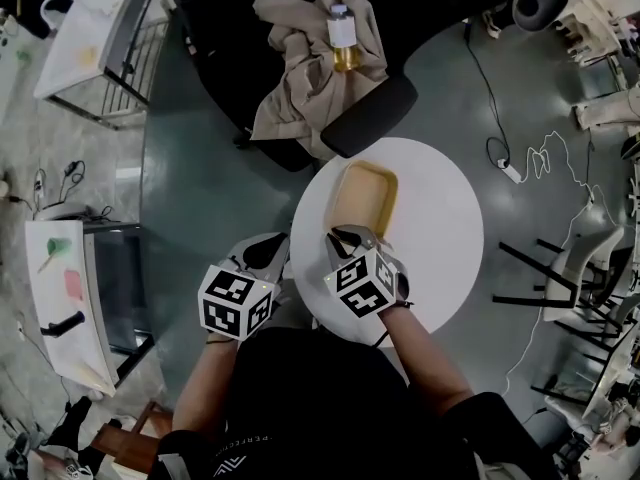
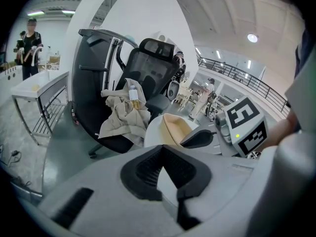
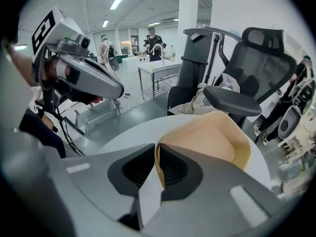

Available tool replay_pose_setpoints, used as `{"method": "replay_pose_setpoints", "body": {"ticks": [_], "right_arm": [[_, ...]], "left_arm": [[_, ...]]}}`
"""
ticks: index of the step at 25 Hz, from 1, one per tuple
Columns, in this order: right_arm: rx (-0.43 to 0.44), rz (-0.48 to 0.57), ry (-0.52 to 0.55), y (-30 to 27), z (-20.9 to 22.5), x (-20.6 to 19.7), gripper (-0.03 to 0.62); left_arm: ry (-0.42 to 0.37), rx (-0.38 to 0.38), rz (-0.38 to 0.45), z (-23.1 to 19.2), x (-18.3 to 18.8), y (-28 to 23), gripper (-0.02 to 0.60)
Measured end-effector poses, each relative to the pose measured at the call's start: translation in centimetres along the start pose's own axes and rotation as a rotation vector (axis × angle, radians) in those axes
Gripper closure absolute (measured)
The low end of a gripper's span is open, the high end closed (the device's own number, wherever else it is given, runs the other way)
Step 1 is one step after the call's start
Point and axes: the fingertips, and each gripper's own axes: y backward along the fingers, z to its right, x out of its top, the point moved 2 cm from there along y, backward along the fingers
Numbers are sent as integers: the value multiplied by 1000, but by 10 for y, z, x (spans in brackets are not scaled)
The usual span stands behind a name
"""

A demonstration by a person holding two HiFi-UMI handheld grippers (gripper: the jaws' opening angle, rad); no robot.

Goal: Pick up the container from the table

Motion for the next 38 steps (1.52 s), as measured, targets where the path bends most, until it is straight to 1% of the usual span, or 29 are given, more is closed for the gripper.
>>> {"method": "replay_pose_setpoints", "body": {"ticks": [6, 11, 18, 25, 29, 38], "right_arm": [[6, 2, -12, 0, 1, 0, 566], [-2, 34, -30, 6, 3, 3, 568], [-31, 112, -51, 28, 5, 8, 569], [-38, 189, -89, 61, 1, -2, 568], [-38, 238, -112, 78, -7, -8, 568], [12, 346, -199, 123, -41, -20, 568]], "left_arm": [[-10, -12, 0, 5, 2, -1, 580], [-16, -5, 3, 8, 0, 1, 580], [-30, 12, 9, 22, -8, 8, 580], [-47, 42, 41, 47, -13, 22, 580], [-52, 57, 63, 60, -18, 31, 580], [-55, 75, 107, 87, -39, 61, 580]]}}
